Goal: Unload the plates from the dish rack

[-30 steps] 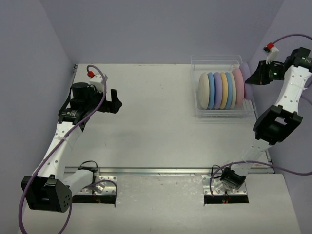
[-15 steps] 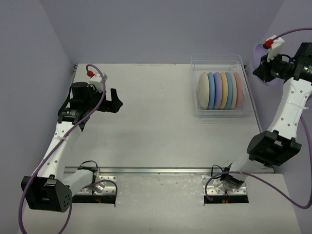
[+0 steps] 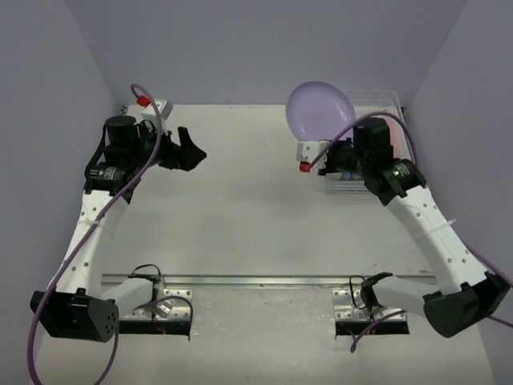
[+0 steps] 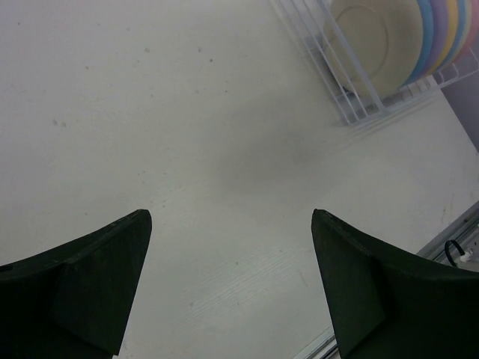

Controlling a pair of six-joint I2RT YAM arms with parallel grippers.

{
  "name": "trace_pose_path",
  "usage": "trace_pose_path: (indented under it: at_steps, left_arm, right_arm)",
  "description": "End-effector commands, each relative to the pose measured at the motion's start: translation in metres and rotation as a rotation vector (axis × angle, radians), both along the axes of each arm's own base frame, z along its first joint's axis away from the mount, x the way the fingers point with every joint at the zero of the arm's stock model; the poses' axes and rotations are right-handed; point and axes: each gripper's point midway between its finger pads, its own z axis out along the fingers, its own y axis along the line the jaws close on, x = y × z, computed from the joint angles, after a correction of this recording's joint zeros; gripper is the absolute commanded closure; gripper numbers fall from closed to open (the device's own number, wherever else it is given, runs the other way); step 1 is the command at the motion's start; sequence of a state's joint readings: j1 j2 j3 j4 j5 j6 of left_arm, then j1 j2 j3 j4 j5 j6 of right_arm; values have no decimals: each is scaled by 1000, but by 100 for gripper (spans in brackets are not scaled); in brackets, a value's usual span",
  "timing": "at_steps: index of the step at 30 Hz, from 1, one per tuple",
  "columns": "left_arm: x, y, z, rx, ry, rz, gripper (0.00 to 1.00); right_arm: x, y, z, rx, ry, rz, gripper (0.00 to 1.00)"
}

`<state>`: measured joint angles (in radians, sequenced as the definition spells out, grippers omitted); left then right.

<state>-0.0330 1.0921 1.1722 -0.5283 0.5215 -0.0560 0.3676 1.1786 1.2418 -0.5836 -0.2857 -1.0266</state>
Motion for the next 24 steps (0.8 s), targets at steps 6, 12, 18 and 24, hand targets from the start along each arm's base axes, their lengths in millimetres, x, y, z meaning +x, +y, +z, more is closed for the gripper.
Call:
trace_pose_path:
  at_steps: [6, 12, 18, 24]
  left_arm:
    - [23, -14, 8, -3, 56, -105, 23]
    - [23, -36, -13, 127, 65, -159, 24]
    - [20, -59, -43, 175, 135, -220, 34]
    - [27, -65, -55, 182, 158, -232, 49]
  right_arm:
    - [-33, 70, -64, -426, -275, 255, 100]
    - [-47, 100, -90, -496, -283, 337, 100]
    - [-57, 114, -99, -506, -284, 371, 100]
    - [-67, 123, -106, -509, -272, 403, 100]
